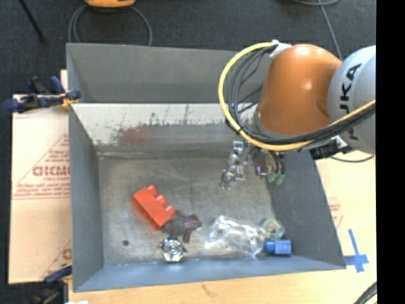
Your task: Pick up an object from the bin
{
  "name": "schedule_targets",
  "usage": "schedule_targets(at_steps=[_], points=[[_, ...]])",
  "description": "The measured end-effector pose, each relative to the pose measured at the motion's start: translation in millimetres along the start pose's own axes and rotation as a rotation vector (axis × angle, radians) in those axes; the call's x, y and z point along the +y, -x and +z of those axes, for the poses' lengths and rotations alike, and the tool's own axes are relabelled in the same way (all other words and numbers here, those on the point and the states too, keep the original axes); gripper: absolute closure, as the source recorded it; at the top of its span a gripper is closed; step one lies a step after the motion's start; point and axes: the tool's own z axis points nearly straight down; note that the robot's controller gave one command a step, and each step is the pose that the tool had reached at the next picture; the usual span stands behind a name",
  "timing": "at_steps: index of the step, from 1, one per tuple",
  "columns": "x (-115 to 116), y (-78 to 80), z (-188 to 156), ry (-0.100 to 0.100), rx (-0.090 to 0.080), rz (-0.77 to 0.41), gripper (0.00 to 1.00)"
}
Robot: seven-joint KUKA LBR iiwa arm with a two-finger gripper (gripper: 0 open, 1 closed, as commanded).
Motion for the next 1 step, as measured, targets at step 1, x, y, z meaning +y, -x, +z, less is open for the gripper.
schedule_targets(at_steps=[1], points=[[0.2, -0.7, 4.8, -0.001, 0.007, -0.001, 0.00]])
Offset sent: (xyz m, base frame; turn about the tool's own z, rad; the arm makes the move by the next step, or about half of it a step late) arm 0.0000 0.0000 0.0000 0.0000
